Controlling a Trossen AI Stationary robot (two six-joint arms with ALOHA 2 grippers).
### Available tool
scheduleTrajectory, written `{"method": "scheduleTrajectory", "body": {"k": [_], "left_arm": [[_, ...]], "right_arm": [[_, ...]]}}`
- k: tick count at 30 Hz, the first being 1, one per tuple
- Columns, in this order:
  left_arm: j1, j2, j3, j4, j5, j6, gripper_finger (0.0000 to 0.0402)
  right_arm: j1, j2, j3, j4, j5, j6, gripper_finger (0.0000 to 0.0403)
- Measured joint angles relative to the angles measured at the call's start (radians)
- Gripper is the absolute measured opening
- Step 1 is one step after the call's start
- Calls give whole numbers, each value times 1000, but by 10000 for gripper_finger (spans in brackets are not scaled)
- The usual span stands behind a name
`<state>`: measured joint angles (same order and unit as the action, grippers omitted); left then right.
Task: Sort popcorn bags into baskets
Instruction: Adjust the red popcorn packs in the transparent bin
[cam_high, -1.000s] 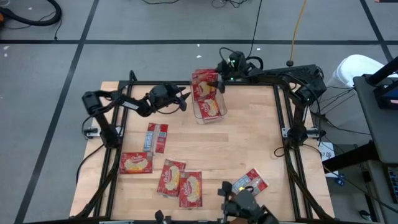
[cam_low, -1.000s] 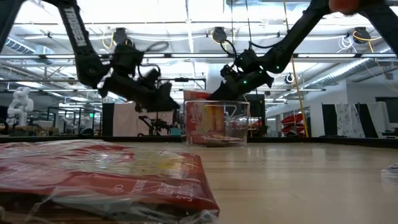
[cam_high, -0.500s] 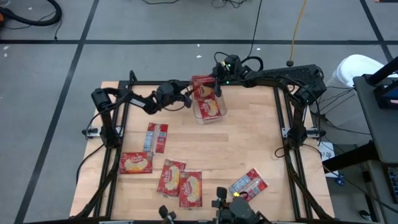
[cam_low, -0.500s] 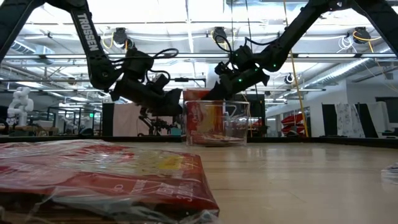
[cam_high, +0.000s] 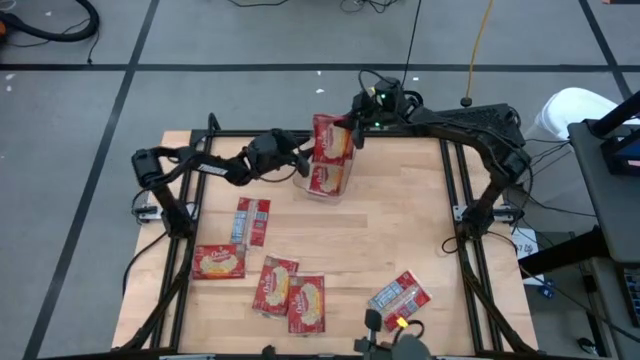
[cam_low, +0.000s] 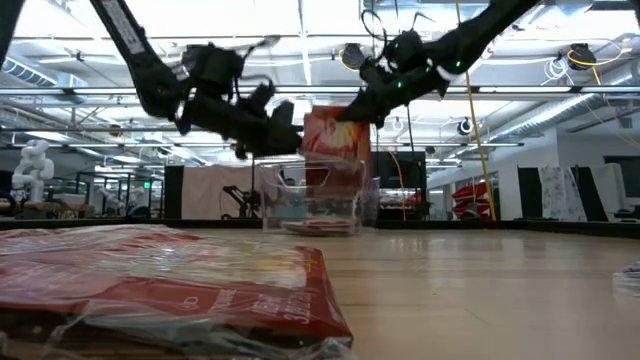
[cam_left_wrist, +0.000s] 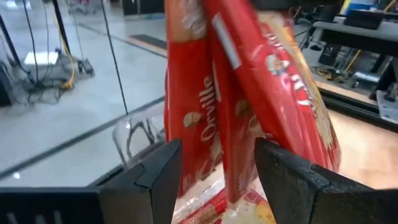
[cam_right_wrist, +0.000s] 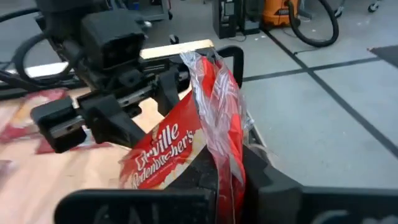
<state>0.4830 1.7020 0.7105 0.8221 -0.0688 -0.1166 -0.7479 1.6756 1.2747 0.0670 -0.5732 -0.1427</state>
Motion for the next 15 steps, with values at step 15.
{"method": "scheduleTrajectory", "body": {"k": [15], "left_arm": [[-231, -281, 0, -608, -2, 205, 193]], "right_arm": [[92, -136, -217, 201, 82, 335, 2]]}}
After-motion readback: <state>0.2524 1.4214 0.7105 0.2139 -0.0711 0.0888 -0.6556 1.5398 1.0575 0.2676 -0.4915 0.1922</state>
